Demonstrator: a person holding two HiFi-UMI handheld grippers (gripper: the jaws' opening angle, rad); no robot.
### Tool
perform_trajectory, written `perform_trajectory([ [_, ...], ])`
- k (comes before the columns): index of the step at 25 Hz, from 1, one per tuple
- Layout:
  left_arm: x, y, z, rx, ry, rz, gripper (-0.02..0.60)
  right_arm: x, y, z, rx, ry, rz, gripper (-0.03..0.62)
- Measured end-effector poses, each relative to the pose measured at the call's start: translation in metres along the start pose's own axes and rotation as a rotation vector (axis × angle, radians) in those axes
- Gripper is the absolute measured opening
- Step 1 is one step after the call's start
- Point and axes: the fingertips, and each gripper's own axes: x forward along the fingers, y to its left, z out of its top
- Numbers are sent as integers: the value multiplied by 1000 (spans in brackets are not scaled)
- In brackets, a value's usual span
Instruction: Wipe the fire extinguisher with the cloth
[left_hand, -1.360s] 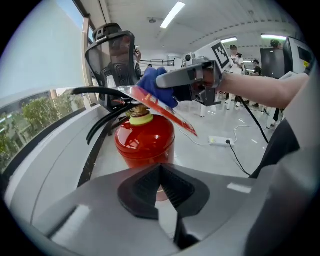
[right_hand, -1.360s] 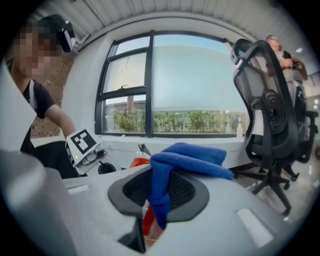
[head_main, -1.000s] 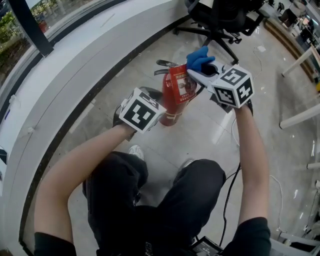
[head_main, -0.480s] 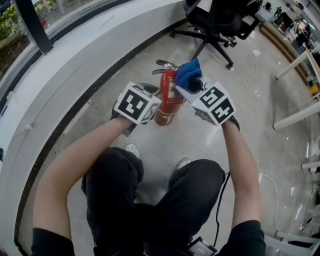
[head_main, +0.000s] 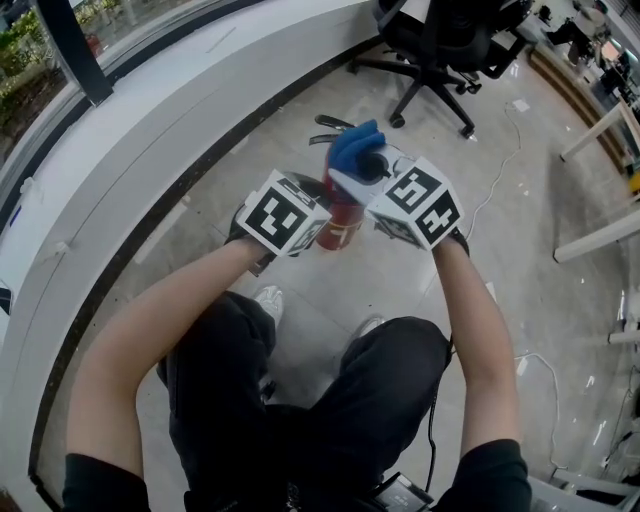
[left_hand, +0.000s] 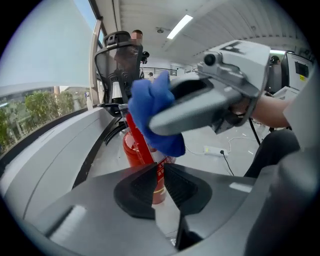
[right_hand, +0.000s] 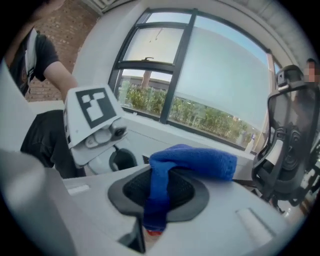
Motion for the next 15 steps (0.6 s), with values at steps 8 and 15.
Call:
perform_trajectory([
  [8,1,-1,-4,30,25,5,58,11,-12,-14,64,24,-18,67],
  [15,-5,0,-13,3,45,2,57,22,24,-46,24,100,65,67],
])
